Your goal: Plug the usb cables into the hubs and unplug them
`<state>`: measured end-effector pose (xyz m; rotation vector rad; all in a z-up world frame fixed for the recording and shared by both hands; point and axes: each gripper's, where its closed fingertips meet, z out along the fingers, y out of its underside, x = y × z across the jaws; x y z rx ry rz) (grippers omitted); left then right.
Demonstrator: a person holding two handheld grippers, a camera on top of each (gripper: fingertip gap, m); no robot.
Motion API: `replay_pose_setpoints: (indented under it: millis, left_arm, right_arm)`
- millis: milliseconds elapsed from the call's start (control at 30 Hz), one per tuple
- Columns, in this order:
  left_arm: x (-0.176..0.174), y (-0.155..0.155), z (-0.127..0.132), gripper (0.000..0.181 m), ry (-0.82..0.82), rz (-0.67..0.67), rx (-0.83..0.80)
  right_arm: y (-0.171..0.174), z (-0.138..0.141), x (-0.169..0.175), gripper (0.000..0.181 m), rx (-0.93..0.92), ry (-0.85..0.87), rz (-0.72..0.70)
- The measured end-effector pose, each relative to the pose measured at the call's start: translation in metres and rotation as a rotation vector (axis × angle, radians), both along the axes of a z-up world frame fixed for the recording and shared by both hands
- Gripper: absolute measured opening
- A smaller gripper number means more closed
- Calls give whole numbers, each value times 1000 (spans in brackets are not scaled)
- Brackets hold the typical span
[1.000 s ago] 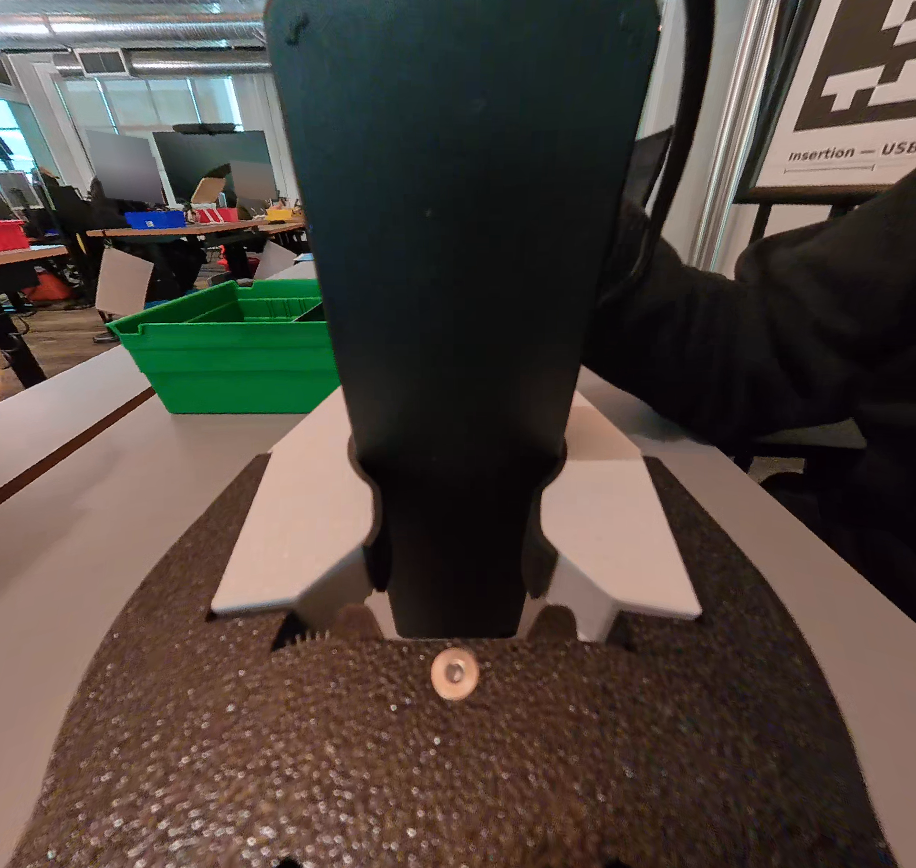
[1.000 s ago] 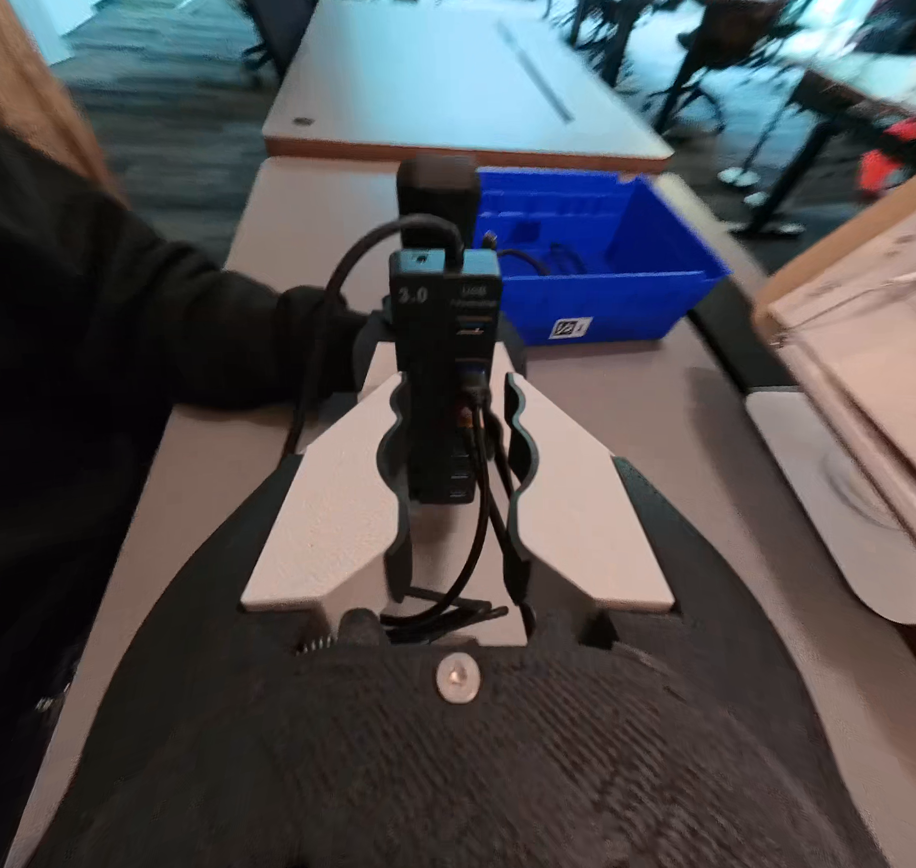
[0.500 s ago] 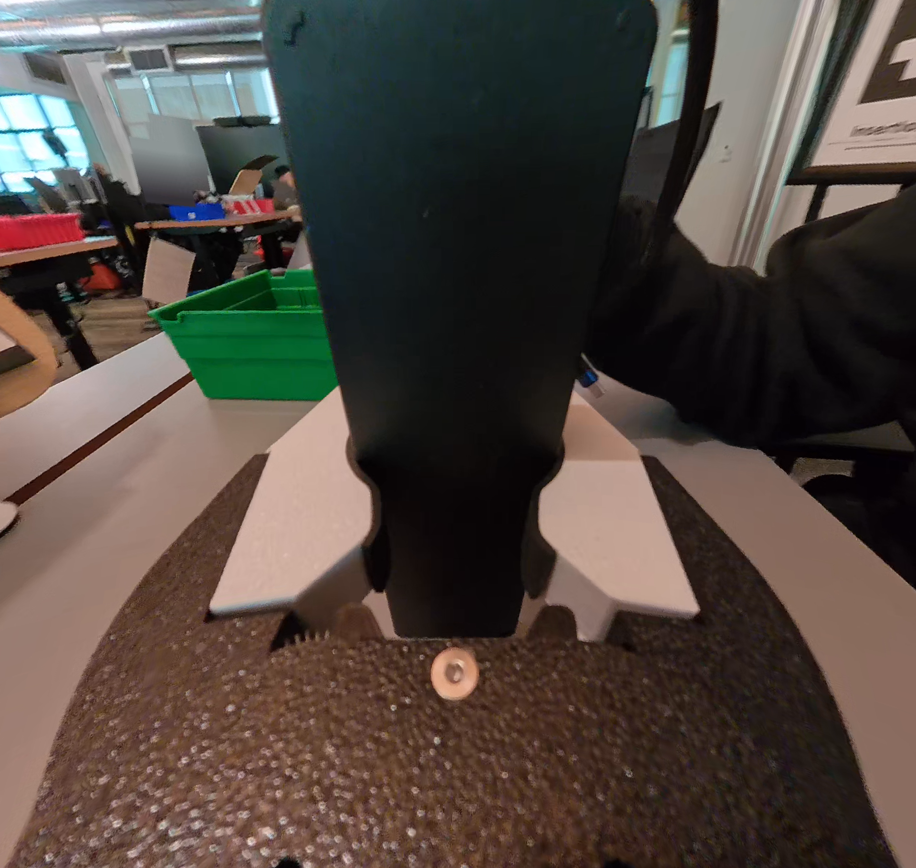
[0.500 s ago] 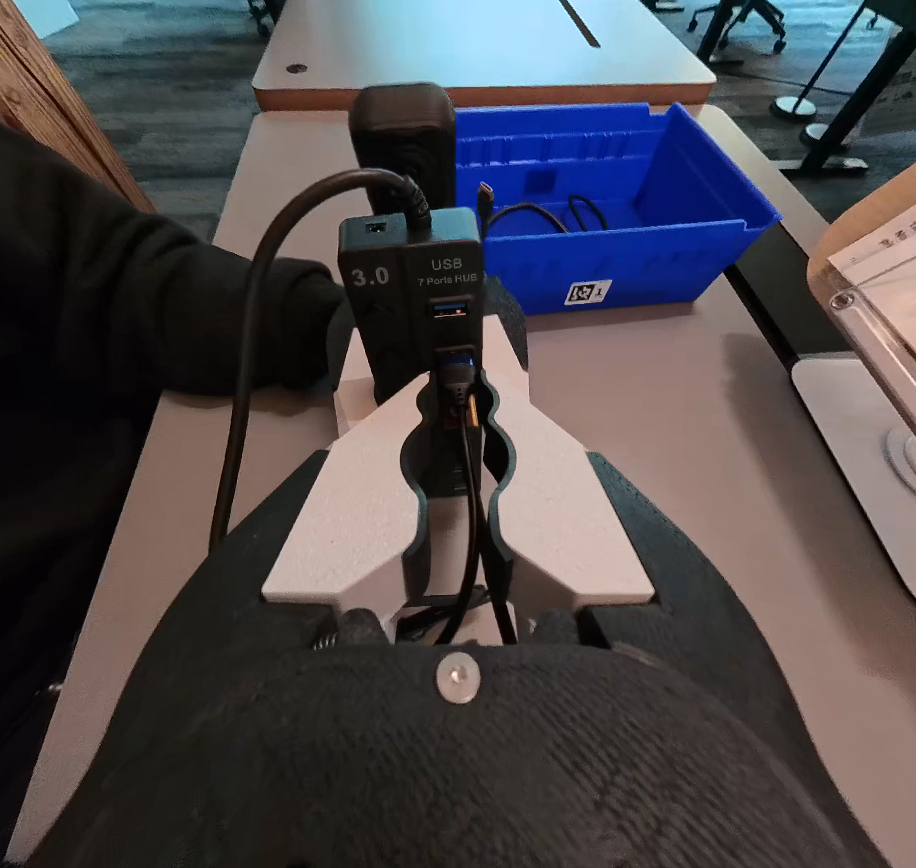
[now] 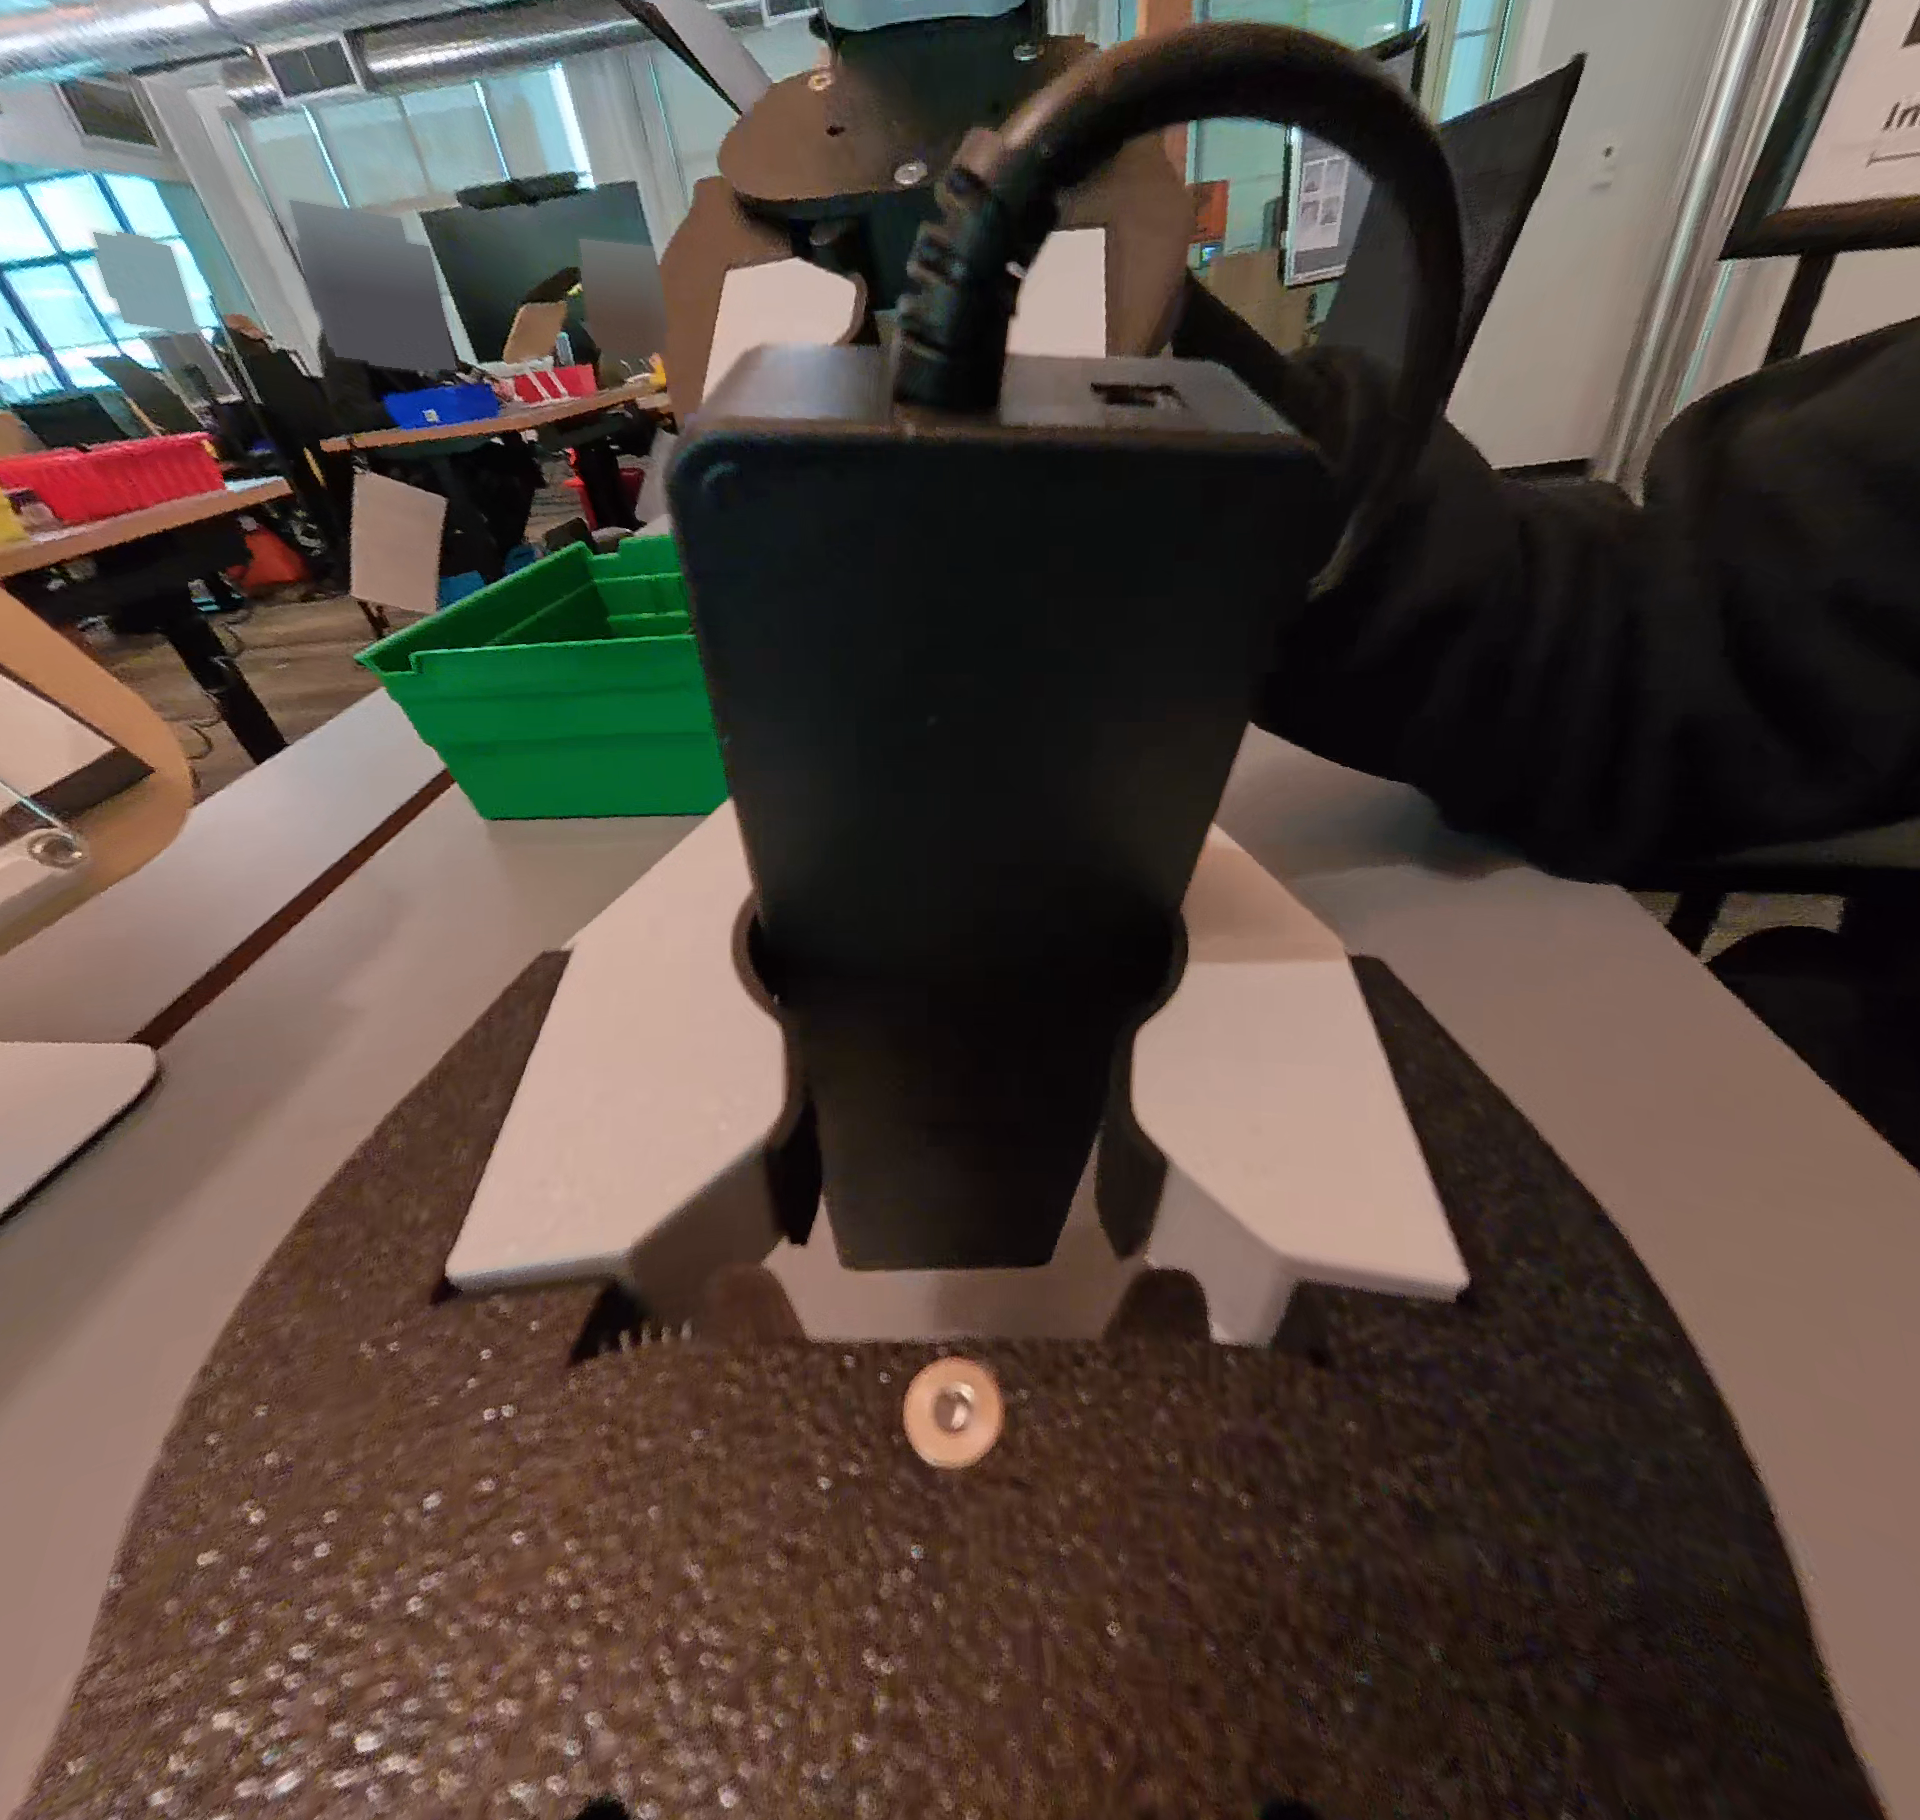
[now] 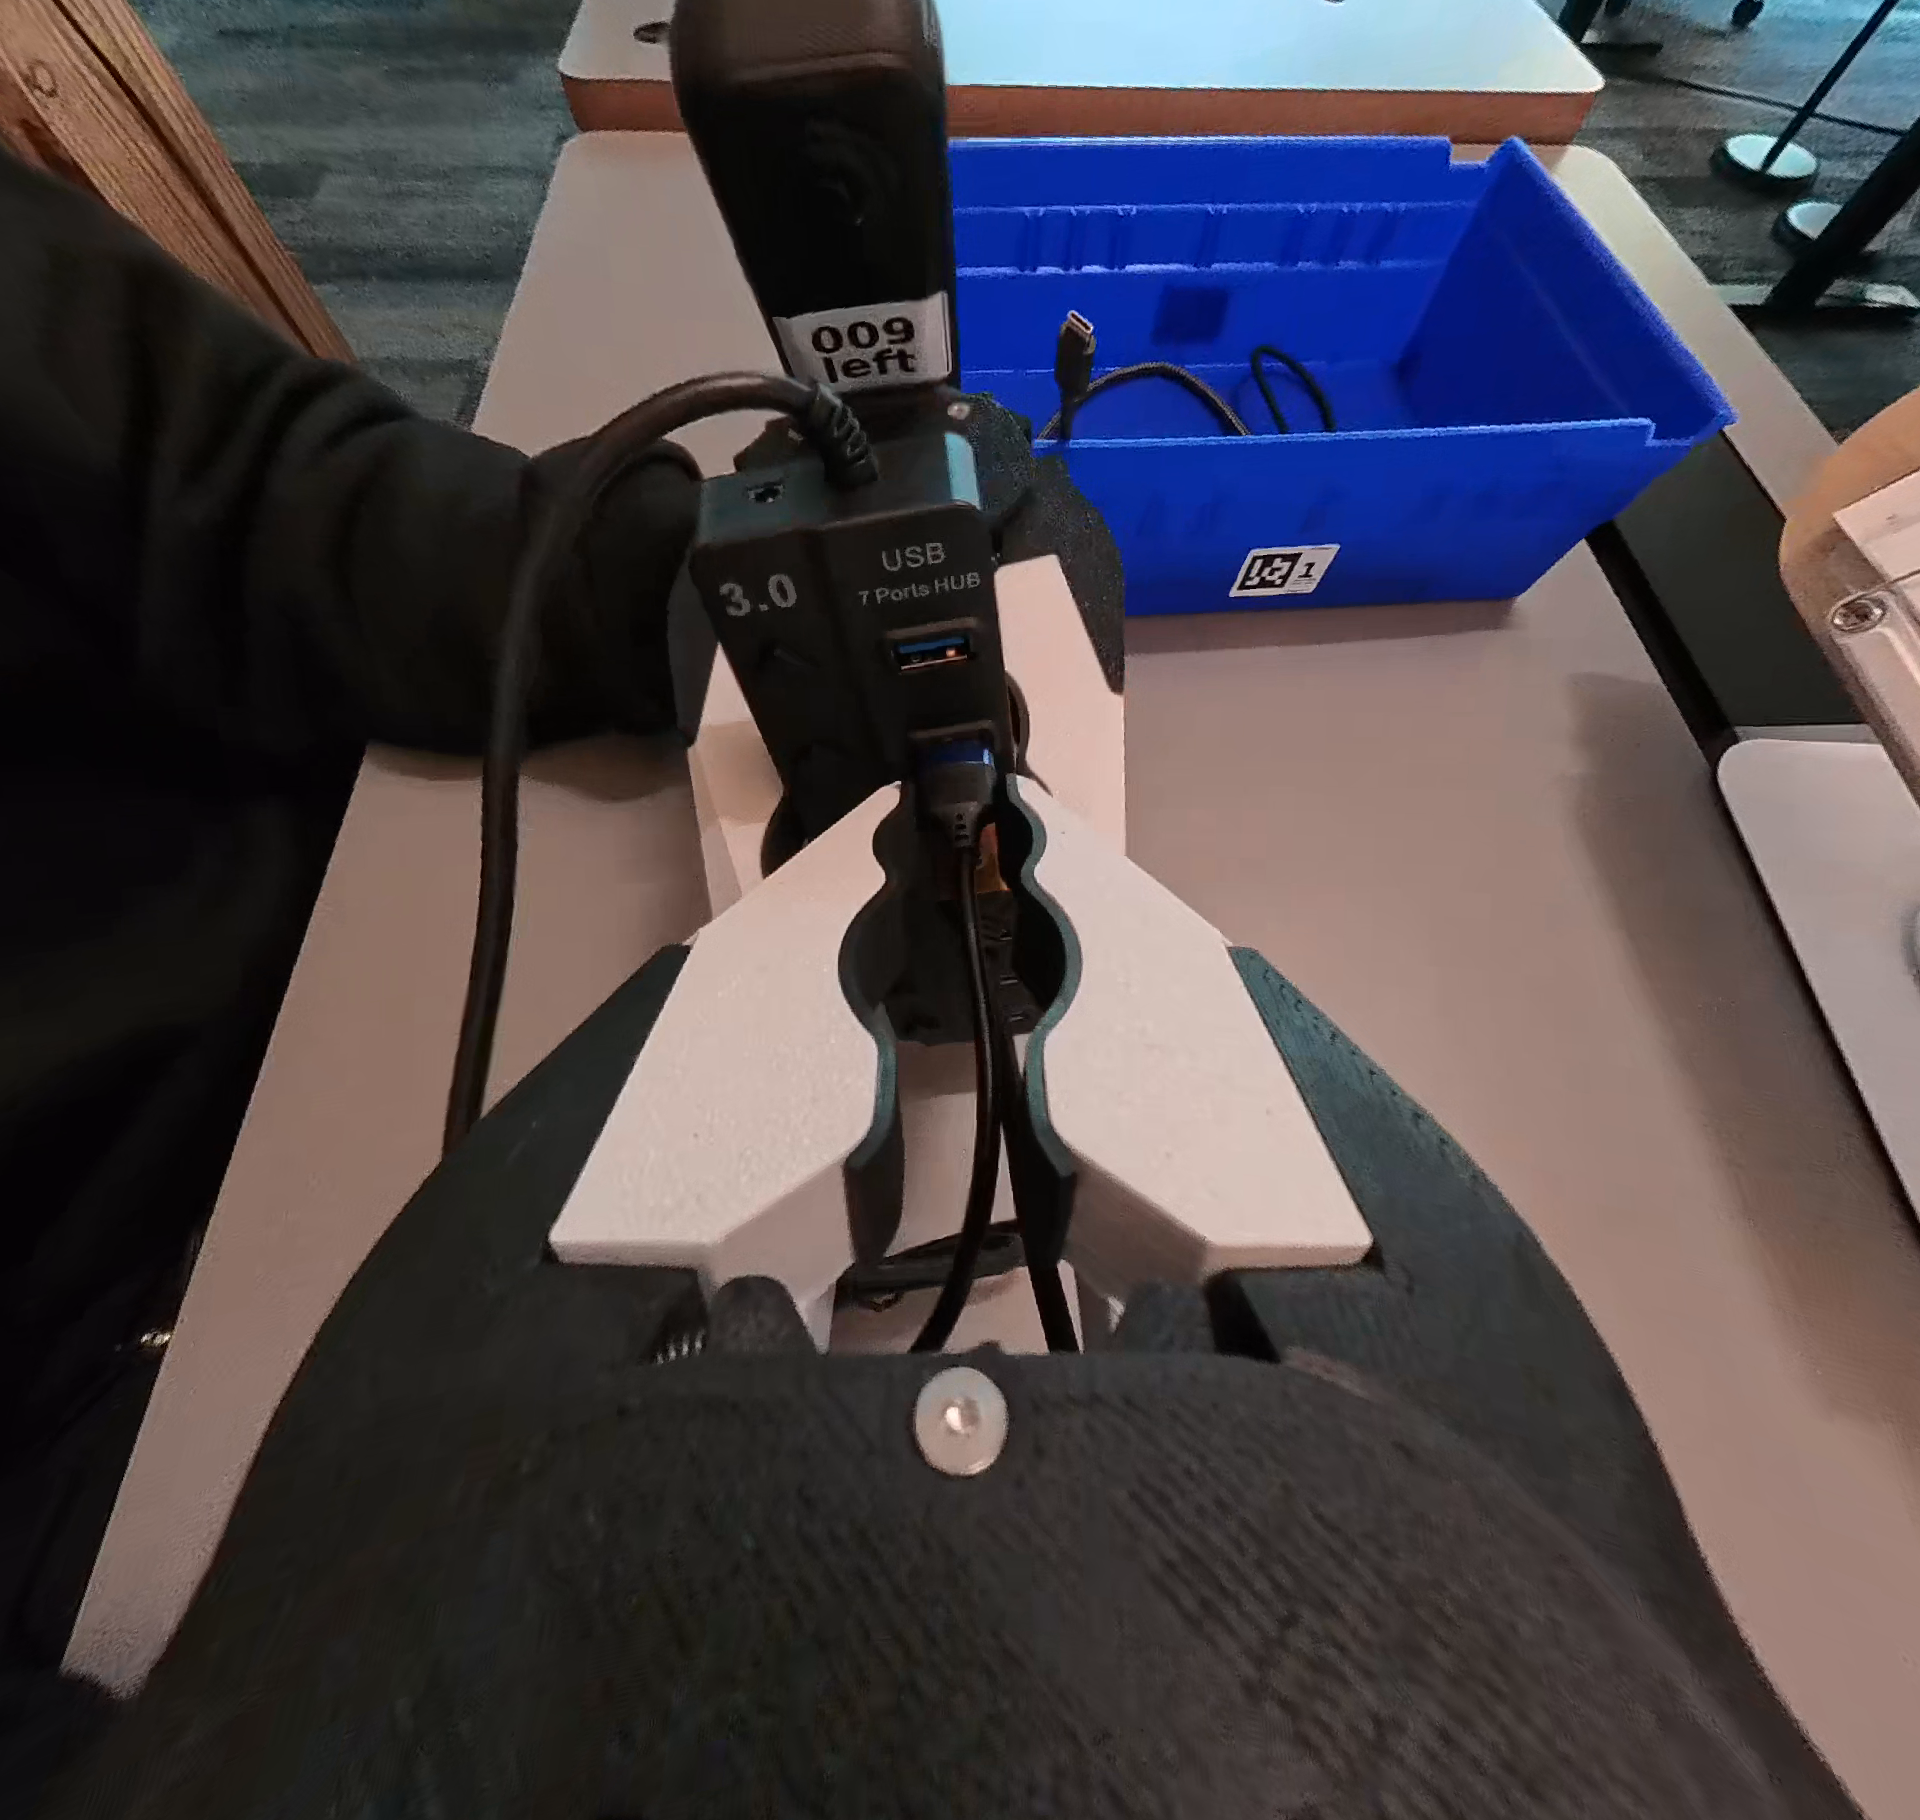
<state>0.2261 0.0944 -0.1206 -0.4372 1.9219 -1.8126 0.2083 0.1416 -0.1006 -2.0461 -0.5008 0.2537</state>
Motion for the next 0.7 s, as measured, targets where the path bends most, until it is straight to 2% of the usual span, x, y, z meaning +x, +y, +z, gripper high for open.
replay_pose_setpoints:
  millis: [300,433,567,633,700]
  left_arm:
    - [3,4,8,61,-54,40,21]
    - [1,0,3,61,-8,11,29]
    - [-6,-4,16,61,-65,7,11]
    - [-5,-6,15,69,-73,22,45]
    - [-4,-6,11,69,-78,26,56]
  right_arm:
    - [-2,4,3,14,9,-32,-20]
    - [-4,0,2,14,-12,-55,-9]
    - [-5,7,-5,14,13,-40,19]
    - [-3,4,-8,14,2,-58,26]
    - [-2,0,-9,14,-14,-77,27]
